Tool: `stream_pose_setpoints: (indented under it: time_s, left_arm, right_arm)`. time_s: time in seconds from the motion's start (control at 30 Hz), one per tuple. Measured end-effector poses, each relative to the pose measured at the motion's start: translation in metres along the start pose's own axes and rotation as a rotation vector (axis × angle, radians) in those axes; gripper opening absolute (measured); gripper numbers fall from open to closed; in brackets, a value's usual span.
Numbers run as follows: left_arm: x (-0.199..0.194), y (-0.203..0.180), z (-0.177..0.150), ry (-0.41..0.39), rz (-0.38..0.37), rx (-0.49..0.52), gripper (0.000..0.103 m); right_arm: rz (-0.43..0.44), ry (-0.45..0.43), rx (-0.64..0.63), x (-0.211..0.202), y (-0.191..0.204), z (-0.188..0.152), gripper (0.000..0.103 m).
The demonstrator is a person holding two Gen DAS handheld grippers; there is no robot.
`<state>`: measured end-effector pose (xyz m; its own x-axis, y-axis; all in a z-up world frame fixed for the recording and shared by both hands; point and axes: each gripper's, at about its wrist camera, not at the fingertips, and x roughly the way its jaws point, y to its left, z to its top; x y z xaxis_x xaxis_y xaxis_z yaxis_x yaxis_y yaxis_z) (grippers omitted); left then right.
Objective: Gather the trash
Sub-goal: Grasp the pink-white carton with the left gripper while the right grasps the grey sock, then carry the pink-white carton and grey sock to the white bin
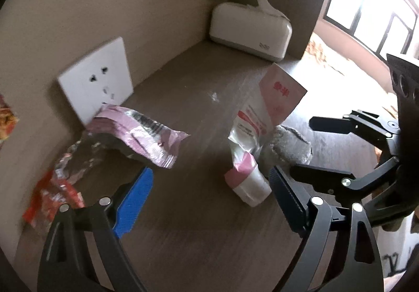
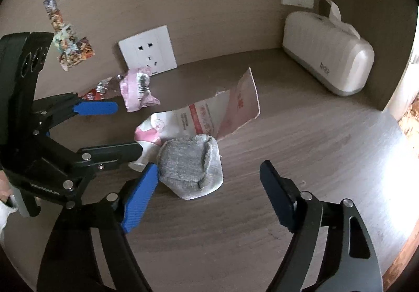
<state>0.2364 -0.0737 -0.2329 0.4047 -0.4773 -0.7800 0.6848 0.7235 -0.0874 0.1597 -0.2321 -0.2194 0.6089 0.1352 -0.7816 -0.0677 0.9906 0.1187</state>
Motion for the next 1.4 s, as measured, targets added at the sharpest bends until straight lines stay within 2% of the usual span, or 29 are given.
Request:
stream_pose_setpoints:
  time_s: [0.1,0.13,0.17,0.2,0.23,0.27,0.37,0.43,0.53,0.57,0.63,0.7,0.8,0.9,1.03,1.3,1.4]
  left_arm:
    - [0.009,-0.003,0.002,0.013,-0.034,0.024,0.087]
    - [0.012,-0.005,0.003,0.015,-0.048,0.032,0.085]
    - [0.015,-0.008,0.004,0.020,-0.062,0.042,0.081]
    - [0.019,-0.010,0.005,0.027,-0.076,0.054,0.078]
    - [0.023,-0.013,0.007,0.032,-0.109,0.062,0.069]
    - [0.025,-0.015,0.007,0.035,-0.128,0.063,0.058]
    - [0.034,-0.019,0.011,0.053,-0.193,0.059,0.040]
    - [0.038,-0.022,0.015,0.062,-0.216,0.051,0.040]
    - [0.040,-0.025,0.016,0.064,-0.211,0.047,0.039]
    - [0.039,-0.026,0.016,0.061,-0.207,0.038,0.028]
    - [0.032,-0.024,0.011,0.059,-0.206,0.014,0.025]
    - [0.024,-0.029,0.010,0.048,-0.186,0.022,0.018]
    - [0.010,-0.030,0.009,0.033,-0.140,0.041,0.018]
    - [-0.005,-0.028,0.010,0.021,-0.130,0.007,0.018]
    - [-0.035,-0.043,0.017,-0.028,-0.123,0.018,0.018]
    - [-0.082,-0.095,0.032,-0.103,-0.073,0.091,0.018]
    - [-0.092,-0.123,0.036,-0.124,-0.086,0.101,0.018]
  right_arm:
    - [-0.001,0.016,-0.004,0.008,0.001,-0.002,0.061]
    - [0.004,0.012,-0.001,0.009,0.001,-0.002,0.053]
    - [0.008,0.007,-0.002,0.009,0.002,-0.002,0.041]
    - [0.009,0.009,-0.006,0.010,0.005,-0.001,0.035]
    - [-0.004,0.007,-0.012,0.010,0.007,-0.001,0.030]
    - [-0.012,0.010,-0.017,0.010,0.008,-0.002,0.028]
    - [-0.021,0.019,-0.008,0.010,0.006,-0.002,0.027]
    - [-0.031,0.018,-0.003,0.009,0.004,-0.002,0.027]
    - [-0.033,0.014,0.010,0.008,0.002,-0.003,0.027]
    - [-0.034,0.008,0.013,0.007,0.003,-0.004,0.026]
    - [-0.037,-0.003,0.016,0.003,0.003,-0.004,0.023]
    - [-0.040,-0.011,0.022,-0.003,0.002,-0.003,0.021]
    - [-0.055,-0.023,0.031,-0.015,-0.003,-0.003,0.020]
    - [-0.053,-0.053,0.049,-0.037,-0.008,0.001,0.020]
    - [-0.057,-0.121,0.039,-0.076,-0.008,0.007,0.020]
    - [-0.086,-0.250,0.049,-0.156,-0.024,0.002,0.020]
    - [-0.099,-0.278,0.068,-0.184,-0.036,-0.007,0.020]
